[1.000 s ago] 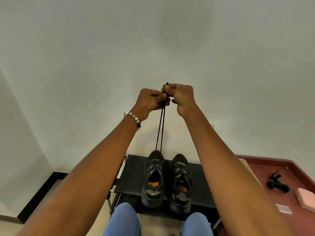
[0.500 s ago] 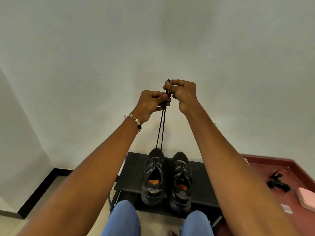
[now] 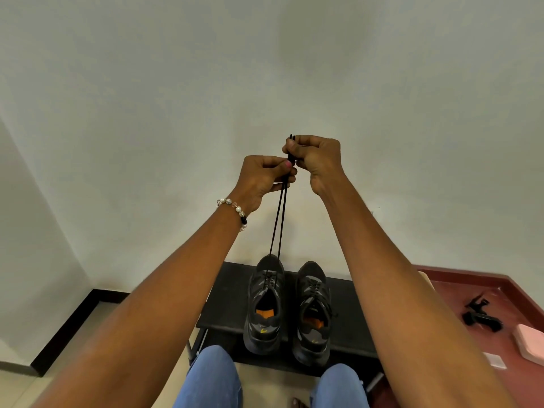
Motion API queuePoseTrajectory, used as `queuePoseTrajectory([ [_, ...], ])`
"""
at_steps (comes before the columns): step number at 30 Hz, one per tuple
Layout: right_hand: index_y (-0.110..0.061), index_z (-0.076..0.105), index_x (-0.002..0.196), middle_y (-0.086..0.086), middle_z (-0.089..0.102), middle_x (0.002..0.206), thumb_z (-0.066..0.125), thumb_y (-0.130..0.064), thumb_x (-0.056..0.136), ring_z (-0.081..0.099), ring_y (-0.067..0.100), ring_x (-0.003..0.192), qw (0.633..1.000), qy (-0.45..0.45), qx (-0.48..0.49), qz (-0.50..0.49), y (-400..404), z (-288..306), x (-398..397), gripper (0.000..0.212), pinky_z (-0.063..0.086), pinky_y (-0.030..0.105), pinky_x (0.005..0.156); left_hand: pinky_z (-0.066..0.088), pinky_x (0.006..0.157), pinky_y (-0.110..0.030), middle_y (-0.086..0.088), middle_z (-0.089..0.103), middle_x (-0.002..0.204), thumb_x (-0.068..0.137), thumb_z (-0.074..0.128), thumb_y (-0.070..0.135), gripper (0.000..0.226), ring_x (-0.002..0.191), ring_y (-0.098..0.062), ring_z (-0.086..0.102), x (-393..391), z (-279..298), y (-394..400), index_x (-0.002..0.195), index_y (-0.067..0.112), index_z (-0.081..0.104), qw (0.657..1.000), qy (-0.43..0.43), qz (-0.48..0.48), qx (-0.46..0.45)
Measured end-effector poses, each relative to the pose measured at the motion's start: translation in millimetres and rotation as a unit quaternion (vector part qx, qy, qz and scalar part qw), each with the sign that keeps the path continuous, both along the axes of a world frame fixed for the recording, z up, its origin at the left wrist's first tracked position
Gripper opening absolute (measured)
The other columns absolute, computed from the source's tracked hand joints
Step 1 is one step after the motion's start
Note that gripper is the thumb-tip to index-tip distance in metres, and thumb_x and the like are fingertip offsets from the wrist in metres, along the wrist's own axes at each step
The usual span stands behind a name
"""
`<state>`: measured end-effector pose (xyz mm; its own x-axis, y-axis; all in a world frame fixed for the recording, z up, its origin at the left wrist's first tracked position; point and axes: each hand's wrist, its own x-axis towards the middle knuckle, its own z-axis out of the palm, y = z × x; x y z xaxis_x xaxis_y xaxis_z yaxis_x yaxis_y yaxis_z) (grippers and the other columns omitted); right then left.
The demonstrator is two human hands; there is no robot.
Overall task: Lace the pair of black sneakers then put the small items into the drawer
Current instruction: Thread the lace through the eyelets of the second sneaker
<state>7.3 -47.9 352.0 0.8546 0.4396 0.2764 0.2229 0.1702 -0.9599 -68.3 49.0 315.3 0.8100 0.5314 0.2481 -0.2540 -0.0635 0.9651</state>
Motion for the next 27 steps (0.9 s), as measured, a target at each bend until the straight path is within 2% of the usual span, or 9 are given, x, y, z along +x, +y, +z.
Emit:
queuePoseTrajectory([
  [11, -0.004, 0.073, 0.096, 0.008, 0.074, 0.084, 0.073, -0.007, 0.085, 0.07, 0.012, 0.071, 1.0, -0.005, 0.001, -0.006, 0, -5, 5, 0.011, 0.049, 0.017, 0.06, 0.059, 0.069, -0.029, -0.013, 0.074, 0.089, 0.09, 0.067, 0.013, 0.018, 0.078, -0.023, 0.074, 2, 2, 1, 0.104, 0.003, 0.071, 0.999, 0.011, 0.035, 0.02],
  [17, -0.005, 0.075, 0.1, 0.01, 0.075, 0.086, 0.074, -0.01, 0.085, 0.07, 0.022, 0.074, 0.999, 0.02, 0.019, -0.033, 1, -10, 9, 0.015, 0.059, 0.031, 0.07, 0.06, 0.071, -0.033, -0.008, 0.074, 0.09, 0.085, 0.073, 0.018, 0.015, 0.08, -0.021, 0.073, 7, 5, 9, 0.096, 0.008, 0.074, 0.997, 0.029, 0.067, 0.024],
  [20, -0.003, 0.074, 0.101, 0.009, 0.073, 0.082, 0.072, -0.008, 0.087, 0.066, 0.019, 0.066, 0.996, 0.044, 0.028, -0.074, 0, -15, 9, 0.015, 0.058, 0.027, 0.065, 0.06, 0.074, -0.035, -0.008, 0.073, 0.095, 0.083, 0.075, 0.018, 0.016, 0.087, -0.023, 0.071, 5, 5, 15, 0.096, 0.008, 0.075, 0.997, 0.031, 0.066, -0.011],
  [23, -0.005, 0.073, 0.096, 0.01, 0.074, 0.085, 0.076, -0.005, 0.081, 0.069, 0.02, 0.071, 0.996, -0.008, -0.031, -0.088, 1, -16, 9, 0.015, 0.057, 0.027, 0.068, 0.058, 0.082, -0.036, -0.008, 0.073, 0.102, 0.085, 0.072, 0.019, 0.016, 0.094, -0.022, 0.07, 2, 6, 17, 0.098, 0.008, 0.074, 0.999, 0.044, 0.013, 0.014],
  [27, -0.01, 0.075, 0.087, 0.004, 0.074, 0.087, 0.074, -0.004, 0.08, 0.068, 0.012, 0.075, 0.995, -0.053, -0.077, -0.029, 3, -3, 6, 0.008, 0.046, 0.016, 0.06, 0.055, 0.087, -0.037, -0.01, 0.074, 0.1, 0.087, 0.069, 0.013, 0.014, 0.092, -0.02, 0.072, 2, 12, 17, 0.098, 0.005, 0.074, 0.995, 0.067, -0.031, 0.065],
])
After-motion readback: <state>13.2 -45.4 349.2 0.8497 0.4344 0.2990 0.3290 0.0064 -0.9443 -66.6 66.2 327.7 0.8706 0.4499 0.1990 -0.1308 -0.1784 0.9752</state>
